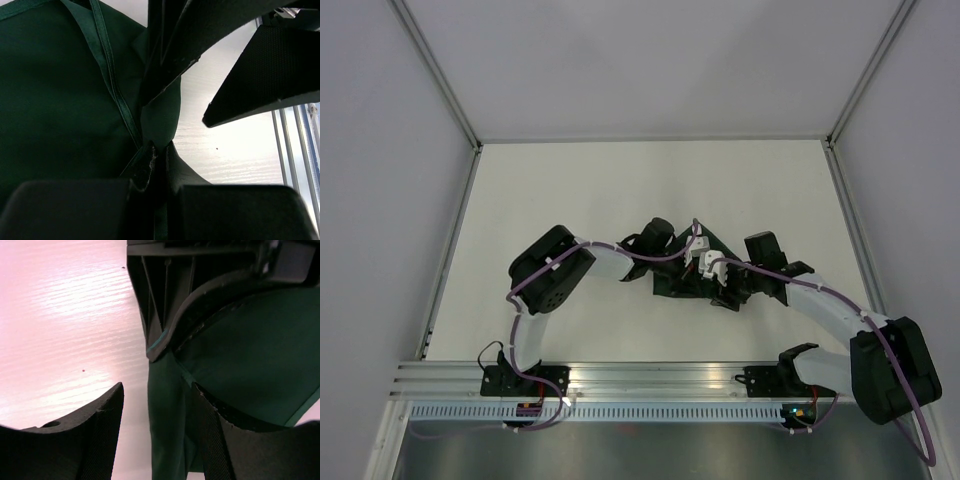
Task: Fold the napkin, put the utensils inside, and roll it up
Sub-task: Roll the napkin at the center of the board.
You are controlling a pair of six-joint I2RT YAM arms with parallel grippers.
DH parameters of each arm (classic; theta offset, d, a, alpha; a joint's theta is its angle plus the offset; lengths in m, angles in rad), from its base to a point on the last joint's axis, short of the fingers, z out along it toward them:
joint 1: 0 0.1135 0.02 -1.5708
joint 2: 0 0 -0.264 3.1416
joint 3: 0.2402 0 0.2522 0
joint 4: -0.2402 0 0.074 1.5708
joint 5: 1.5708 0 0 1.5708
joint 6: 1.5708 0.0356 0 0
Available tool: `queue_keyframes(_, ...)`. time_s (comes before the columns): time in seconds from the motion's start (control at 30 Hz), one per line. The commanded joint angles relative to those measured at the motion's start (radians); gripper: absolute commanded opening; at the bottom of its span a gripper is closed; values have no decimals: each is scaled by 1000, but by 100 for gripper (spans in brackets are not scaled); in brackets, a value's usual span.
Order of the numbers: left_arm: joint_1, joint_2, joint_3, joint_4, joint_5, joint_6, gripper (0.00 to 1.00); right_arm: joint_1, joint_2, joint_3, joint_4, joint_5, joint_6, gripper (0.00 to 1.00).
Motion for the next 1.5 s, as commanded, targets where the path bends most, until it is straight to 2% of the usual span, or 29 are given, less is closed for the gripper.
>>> queue_keyframes(0.0, -9, 90, -26, -211, -42, -15, 2, 23, -12, -9, 127, 42, 33, 63)
queue_keyframes(0.4, 3, 128, 33, -286, -44, -28, 2, 68, 24, -41, 142, 79, 8, 61)
queue_keyframes(0.57, 9, 135, 41, -290, -41, -45, 2, 69, 73, -41, 147, 90, -1, 52)
queue_keyframes(0.63, 11, 135, 43, -291, -44, -54, 3, 69, 95, -40, 150, 90, 1, 41)
queue_keyframes(0.7, 17, 133, 46, -291, -44, -71, 8, 69, 109, -38, 155, 90, 1, 32)
queue_keyframes(0.77, 20, 119, 43, -281, -62, -75, 12, 69, 130, -33, 155, 85, -4, 28)
queue_keyframes(0.93, 26, 44, -3, -199, -113, -156, 30, 68, 201, -4, 122, 65, -26, 10)
queue_keyframes(1.0, 34, 9, -8, -173, -128, -184, 31, 65, 225, 20, 90, 47, -44, 6)
queue_keyframes(1.23, 66, -66, -6, -122, -133, -270, 49, 28, 357, 137, -52, -14, -120, 3)
queue_keyframes(1.33, 68, -89, -14, -97, -148, -293, 49, 7, 425, 200, -121, -40, -153, 0)
queue_keyframes(1.47, 74, -154, -48, -56, -235, -328, 49, -18, 529, 313, -244, -77, -197, 1)
